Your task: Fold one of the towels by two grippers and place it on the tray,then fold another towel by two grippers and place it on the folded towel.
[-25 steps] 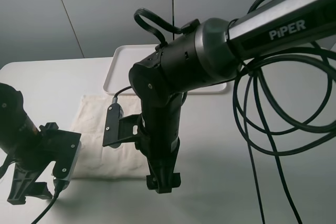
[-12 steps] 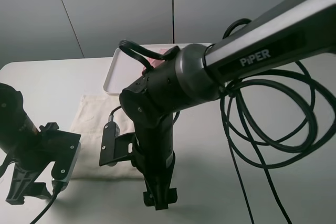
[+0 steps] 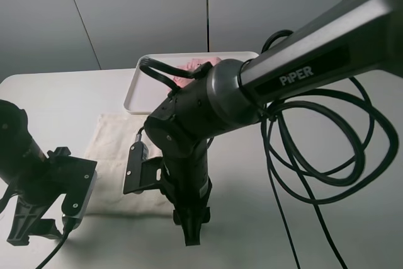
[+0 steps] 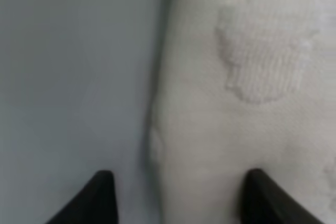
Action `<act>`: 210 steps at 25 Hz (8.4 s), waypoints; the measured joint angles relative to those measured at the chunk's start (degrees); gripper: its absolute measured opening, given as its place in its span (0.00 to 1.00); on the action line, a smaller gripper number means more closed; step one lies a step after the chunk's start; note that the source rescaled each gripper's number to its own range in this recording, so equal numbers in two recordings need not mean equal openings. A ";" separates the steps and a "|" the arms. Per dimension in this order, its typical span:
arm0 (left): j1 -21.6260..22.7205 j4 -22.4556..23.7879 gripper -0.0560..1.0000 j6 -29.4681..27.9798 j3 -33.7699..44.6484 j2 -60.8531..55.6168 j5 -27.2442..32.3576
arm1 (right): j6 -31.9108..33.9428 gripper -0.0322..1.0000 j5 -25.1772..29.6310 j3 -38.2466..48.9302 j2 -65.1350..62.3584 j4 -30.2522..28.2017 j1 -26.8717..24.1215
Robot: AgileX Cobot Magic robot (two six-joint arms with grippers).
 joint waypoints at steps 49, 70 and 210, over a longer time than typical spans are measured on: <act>0.90 -2.04 0.07 -9.01 0.05 -8.74 -3.50 | 13.57 0.03 3.27 0.00 -8.00 -0.12 -0.48; 6.65 -32.65 0.06 -12.49 -2.43 -15.25 -15.23 | 27.61 0.03 -6.07 0.09 -14.11 -1.95 -9.86; 6.74 1.17 0.98 -78.63 -34.74 19.24 11.82 | 35.47 0.62 3.33 -16.57 8.47 8.01 -21.97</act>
